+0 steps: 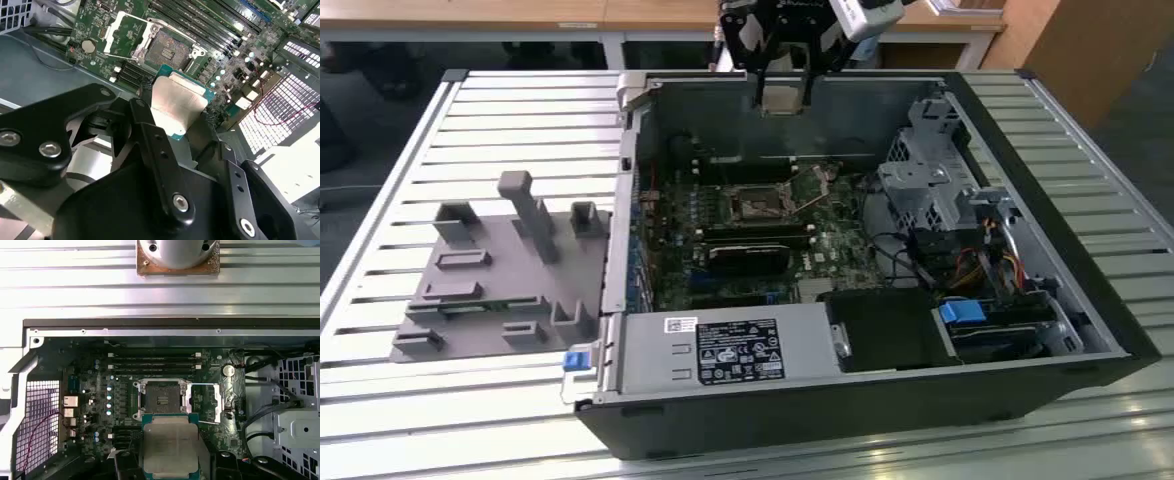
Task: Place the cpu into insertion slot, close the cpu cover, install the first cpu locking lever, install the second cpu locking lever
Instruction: 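Place the cpu into insertion slot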
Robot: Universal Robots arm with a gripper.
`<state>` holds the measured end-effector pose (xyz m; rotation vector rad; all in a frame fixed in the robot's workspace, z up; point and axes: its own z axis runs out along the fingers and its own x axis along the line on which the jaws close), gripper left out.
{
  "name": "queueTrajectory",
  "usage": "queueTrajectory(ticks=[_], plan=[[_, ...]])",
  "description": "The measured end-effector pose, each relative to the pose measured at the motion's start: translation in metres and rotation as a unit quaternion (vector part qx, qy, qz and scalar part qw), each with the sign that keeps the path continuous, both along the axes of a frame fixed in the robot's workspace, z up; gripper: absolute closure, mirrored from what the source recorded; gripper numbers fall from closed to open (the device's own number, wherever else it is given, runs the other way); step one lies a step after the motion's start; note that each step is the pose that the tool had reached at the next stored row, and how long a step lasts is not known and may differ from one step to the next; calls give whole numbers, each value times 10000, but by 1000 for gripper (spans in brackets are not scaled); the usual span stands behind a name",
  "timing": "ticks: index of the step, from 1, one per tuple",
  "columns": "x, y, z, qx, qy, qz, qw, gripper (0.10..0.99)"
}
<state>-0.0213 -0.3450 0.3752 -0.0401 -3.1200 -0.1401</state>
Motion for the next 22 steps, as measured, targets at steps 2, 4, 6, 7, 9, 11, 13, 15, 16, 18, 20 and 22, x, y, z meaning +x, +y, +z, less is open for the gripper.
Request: queueTrajectory(ticks=[2,4,6,7,9,11,13,15,16,18,20,22], plan=[[0,0,0,0,0,0,10000,557],[0,0,0,0,0,-2,10000,557],[0,0,0,0,0,-16,10000,557],[0,0,0,0,0,-31,10000,557],[0,0,0,0,0,-77,10000,557],[0,0,0,0,0,-161,9999,557],[0,0,0,-1,0,-307,9995,557],[0,0,-2,0,0,-478,9989,557],[0,0,-2,-1,0,-567,9984,557],[0,0,-4,0,0,-734,9973,557],[0,0,-5,0,0,-899,9959,557],[0,0,-6,-1,0,-1063,9943,557]])
